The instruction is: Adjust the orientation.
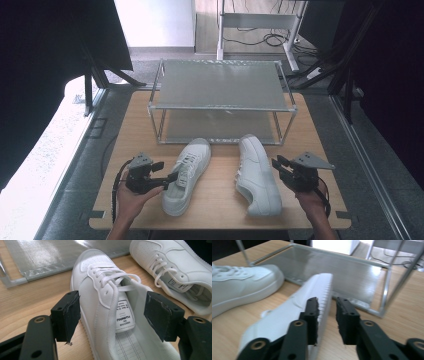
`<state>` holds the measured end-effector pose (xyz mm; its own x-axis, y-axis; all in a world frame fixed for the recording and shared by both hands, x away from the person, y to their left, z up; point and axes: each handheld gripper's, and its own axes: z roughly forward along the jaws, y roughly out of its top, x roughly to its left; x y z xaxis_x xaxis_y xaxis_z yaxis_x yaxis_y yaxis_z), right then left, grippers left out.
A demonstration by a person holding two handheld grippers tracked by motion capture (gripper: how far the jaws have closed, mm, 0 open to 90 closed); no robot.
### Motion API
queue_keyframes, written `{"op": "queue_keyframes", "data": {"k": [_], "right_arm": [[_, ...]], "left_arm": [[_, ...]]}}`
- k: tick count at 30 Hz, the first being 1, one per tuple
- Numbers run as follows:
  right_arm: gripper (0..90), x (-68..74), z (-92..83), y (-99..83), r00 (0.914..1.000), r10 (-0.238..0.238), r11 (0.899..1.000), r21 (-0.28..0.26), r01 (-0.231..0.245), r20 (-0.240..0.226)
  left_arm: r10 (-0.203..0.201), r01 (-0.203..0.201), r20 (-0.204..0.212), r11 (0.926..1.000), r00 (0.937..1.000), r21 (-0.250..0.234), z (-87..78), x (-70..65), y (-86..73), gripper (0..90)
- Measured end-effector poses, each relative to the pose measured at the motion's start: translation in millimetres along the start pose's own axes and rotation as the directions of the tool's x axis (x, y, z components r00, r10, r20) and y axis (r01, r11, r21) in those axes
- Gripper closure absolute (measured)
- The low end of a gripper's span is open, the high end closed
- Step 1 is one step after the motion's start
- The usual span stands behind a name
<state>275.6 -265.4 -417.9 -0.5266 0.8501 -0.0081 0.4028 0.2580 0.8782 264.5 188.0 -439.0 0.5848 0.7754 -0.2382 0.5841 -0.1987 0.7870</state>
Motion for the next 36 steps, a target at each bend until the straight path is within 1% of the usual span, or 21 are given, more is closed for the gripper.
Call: {"op": "queue_keyframes", "data": {"k": [4, 6, 8, 10, 12, 15, 16, 17, 20, 22, 23, 24, 25, 28, 30, 31, 32, 36], "right_arm": [[83.4, 13.2, 2.6, 2.2, 0.9981, -0.031, 0.999, 0.015, 0.032, -0.053], [85.8, 19.8, 4.5, 2.3, 0.9954, -0.049, 0.998, 0.028, 0.052, -0.083], [86.8, 27.8, 7.5, 1.8, 0.9911, -0.064, 0.997, 0.038, 0.069, -0.116], [87.3, 34.9, 10.2, 1.2, 0.9853, -0.076, 0.995, 0.05, 0.084, -0.153], [87.7, 42.9, 13.3, 0.4, 0.9785, -0.098, 0.992, 0.062, 0.11, -0.182], [88.3, 52.4, 18.0, -1.1, 0.9692, -0.124, 0.987, 0.076, 0.143, -0.212], [88.7, 55.6, 20.1, -2.1, 0.9655, -0.129, 0.985, 0.085, 0.152, -0.226], [89.0, 57.4, 21.6, -2.9, 0.9637, -0.13, 0.984, 0.089, 0.154, -0.233], [89.2, 63.7, 25.5, -6.3, 0.9554, -0.141, 0.977, 0.116, 0.176, -0.259], [89.1, 69.2, 25.8, -9.7, 0.9495, -0.15, 0.972, 0.137, 0.193, -0.276], [89.2, 73.0, 26.1, -12.6, 0.9445, -0.152, 0.968, 0.15, 0.202, -0.291], [89.2, 75.2, 26.9, -14.2, 0.9422, -0.159, 0.964, 0.159, 0.212, -0.295], [89.3, 79.3, 28.9, -16.4, 0.9401, -0.172, 0.958, 0.173, 0.23, -0.294], [89.7, 85.1, 32.5, -18.5, 0.9363, -0.195, 0.946, 0.197, 0.259, -0.292], [89.8, 86.4, 33.1, -19.7, 0.9402, -0.206, 0.941, 0.21, 0.267, -0.271], [89.9, 85.5, 32.9, -20.4, 0.9437, -0.2, 0.941, 0.216, 0.26, -0.263], [89.9, 84.4, 31.9, -21.8, 0.9464, -0.189, 0.945, 0.213, 0.248, -0.262], [90.0, 83.1, 27.1, -26.1, 0.9497, -0.182, 0.947, 0.213, 0.239, -0.255]], "left_arm": [[-0.007, 0.007, -0.004, 1.0, 1.0, 0.004, -0.3, 3.1, -1.1, 29.3], [-0.011, 0.011, -0.006, 0.9999, 0.9999, 0.005, 0.4, 3.8, -1.8, 29.2], [-0.014, 0.014, -0.006, 0.9999, 0.9999, -0.01, -0.7, 2.3, -1.7, 30.3], [-0.012, 0.012, -0.002, 0.9997, 0.9999, -0.021, -2.2, 0.4, -0.1, 31.4], [-0.009, 0.009, 0.0, 0.9997, 1.0, -0.022, -2.4, -0.4, 0.5, 31.3], [-0.013, 0.013, 0.002, 0.9999, 0.9999, -0.004, -0.2, 1.4, -0.9, 30.6], [-0.015, 0.015, 0.0, 0.9999, 0.9999, 0.002, 0.5, 1.9, -1.4, 30.5], [-0.018, 0.018, -0.001, 0.9998, 0.9998, 0.006, 1.3, 2.4, -1.9, 30.5], [-0.025, 0.025, 0.0, 0.9997, 0.9997, 0.0, 1.4, 1.7, -1.8, 31.3], [-0.02, 0.02, 0.002, 0.9998, 0.9998, -0.003, 0.7, 0.6, -1.0, 31.4], [-0.02, 0.02, 0.001, 0.9998, 0.9998, -0.004, 0.4, 0.4, -0.9, 31.3], [-0.022, 0.022, 0.001, 0.9997, 0.9997, -0.003, 0.2, 0.7, -0.9, 31.3], [-0.024, 0.024, 0.0, 0.9997, 0.9997, 0.001, 0.2, 1.0, -0.9, 31.3], [-0.031, 0.031, -0.002, 0.9995, 0.9995, 0.007, 0.2, 2.2, -1.6, 31.3], [-0.041, 0.041, -0.003, 0.9991, 0.9991, -0.007, -1.7, 2.1, -1.3, 32.7], [-0.046, 0.046, -0.001, 0.9989, 0.999, -0.013, -3.1, 2.1, -0.5, 33.3], [-0.047, 0.047, -0.001, 0.9988, 0.9989, -0.016, -3.8, 2.0, 0.0, 33.6], [-0.058, 0.058, 0.0, 0.9983, 0.9983, -0.011, -3.9, 2.9, -0.3, 33.7]]}}
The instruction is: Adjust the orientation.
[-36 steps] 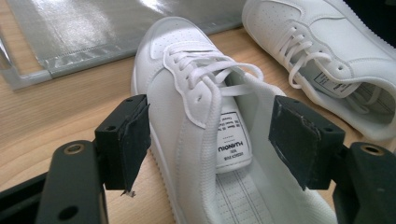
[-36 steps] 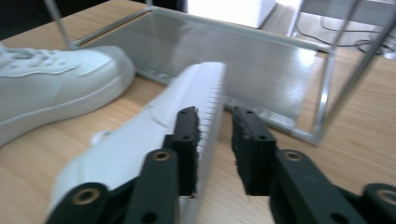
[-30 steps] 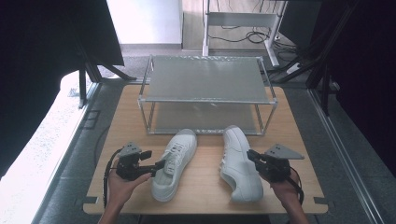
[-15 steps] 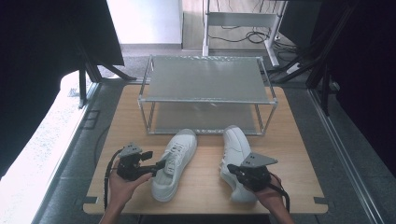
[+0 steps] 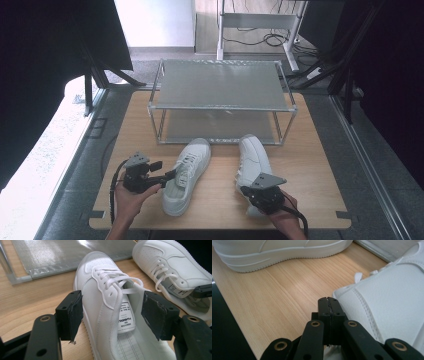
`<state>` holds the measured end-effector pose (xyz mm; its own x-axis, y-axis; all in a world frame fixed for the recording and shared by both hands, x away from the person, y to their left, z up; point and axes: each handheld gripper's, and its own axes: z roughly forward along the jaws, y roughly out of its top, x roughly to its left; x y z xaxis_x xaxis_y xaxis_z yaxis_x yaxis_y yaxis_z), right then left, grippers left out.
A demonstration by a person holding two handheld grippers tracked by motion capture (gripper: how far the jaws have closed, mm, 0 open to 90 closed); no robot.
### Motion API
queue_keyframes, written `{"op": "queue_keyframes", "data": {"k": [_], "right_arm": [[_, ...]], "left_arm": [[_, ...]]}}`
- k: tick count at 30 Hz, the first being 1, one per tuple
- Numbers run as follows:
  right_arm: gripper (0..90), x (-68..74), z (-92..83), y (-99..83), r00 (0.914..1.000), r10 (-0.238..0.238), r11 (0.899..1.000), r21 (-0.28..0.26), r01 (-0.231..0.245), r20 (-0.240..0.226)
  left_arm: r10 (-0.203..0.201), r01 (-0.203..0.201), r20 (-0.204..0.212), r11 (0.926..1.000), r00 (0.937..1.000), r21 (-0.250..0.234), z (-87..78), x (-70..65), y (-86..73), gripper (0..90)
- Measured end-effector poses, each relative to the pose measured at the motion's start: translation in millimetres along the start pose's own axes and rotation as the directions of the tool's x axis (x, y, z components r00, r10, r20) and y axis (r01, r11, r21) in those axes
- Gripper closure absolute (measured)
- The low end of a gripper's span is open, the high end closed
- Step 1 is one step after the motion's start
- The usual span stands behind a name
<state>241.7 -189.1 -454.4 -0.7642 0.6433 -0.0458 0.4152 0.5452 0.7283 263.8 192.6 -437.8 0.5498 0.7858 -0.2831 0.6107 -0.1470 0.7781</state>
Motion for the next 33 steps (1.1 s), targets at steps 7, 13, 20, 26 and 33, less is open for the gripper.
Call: {"op": "queue_keyframes", "data": {"k": [7, 13, 20, 26, 33], "right_arm": [[90.0, -4.5, -15.0, -8.1, 0.9988, 0.021, 0.999, -0.032, -0.02, 0.045], [90.0, -12.9, -26.0, -13.6, 0.996, 0.061, 0.996, -0.074, -0.056, 0.065], [90.0, -24.0, -38.8, -18.6, 0.9904, 0.091, 0.992, -0.103, -0.08, 0.104], [90.0, -44.3, -51.9, -33.1, 0.9769, 0.143, 0.983, -0.134, -0.122, 0.159], [90.0, -66.4, -58.1, -50.5, 0.9489, 0.178, 0.983, -0.1, -0.157, 0.261]], "left_arm": [[-0.026, 0.025, 0.043, 0.9995, 0.9987, 0.02, 1.1, -0.6, 0.3, 34.9], [-0.024, 0.023, 0.046, 0.9992, 0.9986, 0.033, 3.0, -3.3, 0.3, 34.8], [-0.027, 0.024, 0.055, 0.9985, 0.9981, 0.05, 3.8, -1.5, 0.0, 34.6], [-0.031, 0.027, 0.059, 0.9979, 0.9978, 0.059, 4.3, -2.6, 0.3, 34.5], [-0.028, 0.023, 0.072, 0.9972, 0.997, 0.071, 6.2, -3.1, 0.1, 34.4]]}}
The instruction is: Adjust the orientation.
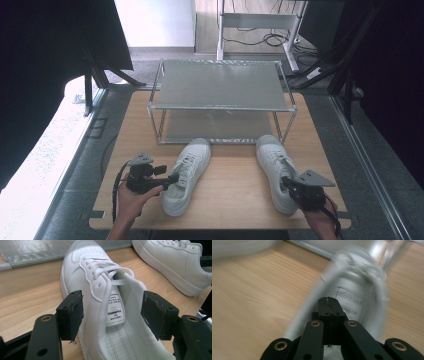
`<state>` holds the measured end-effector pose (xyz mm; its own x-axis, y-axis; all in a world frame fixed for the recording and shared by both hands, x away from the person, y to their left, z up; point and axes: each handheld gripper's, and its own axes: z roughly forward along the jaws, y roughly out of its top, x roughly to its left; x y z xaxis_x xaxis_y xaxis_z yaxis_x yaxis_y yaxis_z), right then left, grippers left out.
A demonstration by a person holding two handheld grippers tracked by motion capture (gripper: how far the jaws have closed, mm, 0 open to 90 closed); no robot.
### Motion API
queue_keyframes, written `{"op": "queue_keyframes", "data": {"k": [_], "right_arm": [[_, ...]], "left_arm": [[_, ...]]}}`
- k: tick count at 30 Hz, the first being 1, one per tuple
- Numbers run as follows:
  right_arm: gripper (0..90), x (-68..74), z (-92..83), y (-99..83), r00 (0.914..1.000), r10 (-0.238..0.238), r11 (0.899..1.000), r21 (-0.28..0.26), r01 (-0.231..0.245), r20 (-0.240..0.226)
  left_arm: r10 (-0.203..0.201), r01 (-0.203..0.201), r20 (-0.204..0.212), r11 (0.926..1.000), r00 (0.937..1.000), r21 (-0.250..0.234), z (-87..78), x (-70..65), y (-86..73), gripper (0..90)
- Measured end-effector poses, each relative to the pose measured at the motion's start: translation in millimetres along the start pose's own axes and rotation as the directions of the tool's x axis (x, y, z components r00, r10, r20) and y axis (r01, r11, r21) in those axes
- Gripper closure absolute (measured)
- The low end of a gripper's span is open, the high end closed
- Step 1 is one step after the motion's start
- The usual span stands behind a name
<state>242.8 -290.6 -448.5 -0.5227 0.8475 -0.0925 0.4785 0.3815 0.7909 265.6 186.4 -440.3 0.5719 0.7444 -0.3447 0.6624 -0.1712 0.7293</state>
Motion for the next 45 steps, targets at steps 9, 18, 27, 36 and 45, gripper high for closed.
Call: {"op": "queue_keyframes", "data": {"k": [9, 18, 27, 36, 45], "right_arm": [[89.9, 22.7, -9.8, 12.9, 0.998, -0.028, 0.997, -0.069, 0.024, -0.056], [89.9, 36.4, -0.6, 4.0, 0.9953, -0.039, 0.999, 0.013, 0.041, -0.088], [90.0, 33.8, -9.0, -2.8, 0.9958, -0.091, 0.995, 0.045, 0.091, -0.006], [82.8, 29.8, -11.5, -3.8, 0.9962, -0.057, 0.998, 0.025, 0.058, -0.066], [67.1, 14.4, -26.2, 7.0, 0.9925, 0.002, 0.993, -0.113, -0.016, -0.122]], "left_arm": [[-0.005, 0.005, 0.006, 1.0, 1.0, 0.003, -0.3, 0.7, -0.2, 34.4], [-0.009, 0.009, 0.003, 0.9999, 1.0, 0.006, -0.3, 1.5, -0.6, 34.3], [-0.01, 0.01, 0.003, 0.9999, 0.9999, 0.006, -0.7, 1.6, -0.6, 34.4], [-0.006, 0.006, 0.001, 1.0, 1.0, -0.005, -1.1, -0.6, 0.1, 34.6], [-0.002, 0.001, -0.025, 0.9994, 0.9997, -0.036, -7.9, -1.1, 2.5, 35.5]]}}
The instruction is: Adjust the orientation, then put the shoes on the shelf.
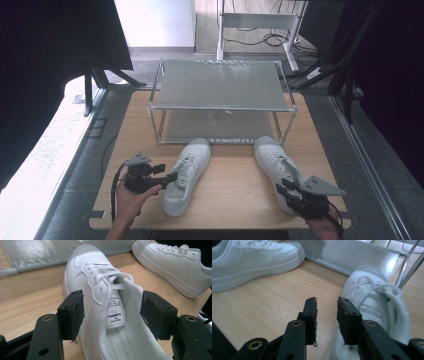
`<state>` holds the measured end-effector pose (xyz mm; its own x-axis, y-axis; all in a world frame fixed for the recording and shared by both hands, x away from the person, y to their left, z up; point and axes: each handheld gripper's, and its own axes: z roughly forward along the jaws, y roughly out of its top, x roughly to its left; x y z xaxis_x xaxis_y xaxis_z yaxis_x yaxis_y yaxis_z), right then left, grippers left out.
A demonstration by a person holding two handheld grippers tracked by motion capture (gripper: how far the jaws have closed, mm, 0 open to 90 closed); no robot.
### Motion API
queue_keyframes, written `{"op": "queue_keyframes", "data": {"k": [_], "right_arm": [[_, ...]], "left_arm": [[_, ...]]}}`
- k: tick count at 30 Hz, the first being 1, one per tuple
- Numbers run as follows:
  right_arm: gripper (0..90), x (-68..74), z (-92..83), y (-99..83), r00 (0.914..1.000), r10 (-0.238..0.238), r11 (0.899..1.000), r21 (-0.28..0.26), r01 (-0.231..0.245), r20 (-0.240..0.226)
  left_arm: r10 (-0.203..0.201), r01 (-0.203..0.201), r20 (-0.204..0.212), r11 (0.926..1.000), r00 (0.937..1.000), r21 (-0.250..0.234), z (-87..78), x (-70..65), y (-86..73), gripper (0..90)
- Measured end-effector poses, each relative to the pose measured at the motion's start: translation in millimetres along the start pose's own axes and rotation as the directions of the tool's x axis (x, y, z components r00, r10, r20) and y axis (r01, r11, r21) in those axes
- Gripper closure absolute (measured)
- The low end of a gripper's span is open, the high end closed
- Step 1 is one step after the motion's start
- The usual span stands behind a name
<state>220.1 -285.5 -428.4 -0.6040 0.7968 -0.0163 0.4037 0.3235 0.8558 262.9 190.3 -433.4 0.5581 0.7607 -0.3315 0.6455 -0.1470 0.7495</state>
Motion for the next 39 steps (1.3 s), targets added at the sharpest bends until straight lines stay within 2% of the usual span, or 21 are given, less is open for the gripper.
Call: {"op": "queue_keyframes", "data": {"k": [2, 5, 12, 18, 26, 29, 34, 39], "right_arm": [[65.2, -5.4, -1.7, 4.4, 0.9998, 0.017, 1.0, -0.018, -0.017, 0.008], [63.1, -12.6, -3.0, 12.8, 0.9994, 0.017, 0.999, -0.038, -0.016, 0.032], [58.5, -29.1, 0.1, 23.4, 0.9978, 0.031, 0.999, -0.023, -0.029, 0.059], [57.3, -37.6, -1.1, 32.3, 0.9958, 0.043, 0.999, -0.028, -0.041, 0.081], [56.0, -46.4, 1.9, 43.6, 0.9913, 0.063, 0.998, -0.024, -0.061, 0.116], [56.1, -48.9, 7.2, 39.5, 0.9897, 0.078, 0.997, -0.02, -0.076, 0.12], [56.2, -54.8, 18.0, 29.4, 0.9881, 0.089, 0.995, 0.027, -0.094, 0.125], [56.2, -59.7, 27.1, 20.6, 0.9859, 0.102, 0.992, 0.063, -0.111, 0.133]], "left_arm": [[-0.003, 0.003, -0.005, 0.9999, 1.0, -0.01, -2.0, -0.3, 1.0, 35.6], [0.001, -0.001, -0.013, 0.9998, 0.9999, -0.022, -5.1, -1.3, 3.1, 35.6], [0.007, -0.008, -0.034, 0.999, 0.9994, -0.043, -14.9, -0.9, 8.3, 35.6], [0.02, -0.023, -0.05, 0.9984, 0.9985, -0.053, -17.2, -3.3, 14.1, 35.6], [0.049, -0.051, -0.08, 0.9985, 0.9956, -0.019, -8.0, -8.2, 21.1, 36.3], [0.055, -0.055, -0.102, 0.9985, 0.9933, 0.004, -0.4, -8.2, 19.3, 36.3], [0.056, -0.052, -0.136, 0.9979, 0.9891, 0.039, 16.5, -8.0, 18.1, 36.4], [0.07, -0.062, -0.134, 0.9959, 0.9885, 0.066, 27.8, -9.9, 18.0, 36.4]]}}
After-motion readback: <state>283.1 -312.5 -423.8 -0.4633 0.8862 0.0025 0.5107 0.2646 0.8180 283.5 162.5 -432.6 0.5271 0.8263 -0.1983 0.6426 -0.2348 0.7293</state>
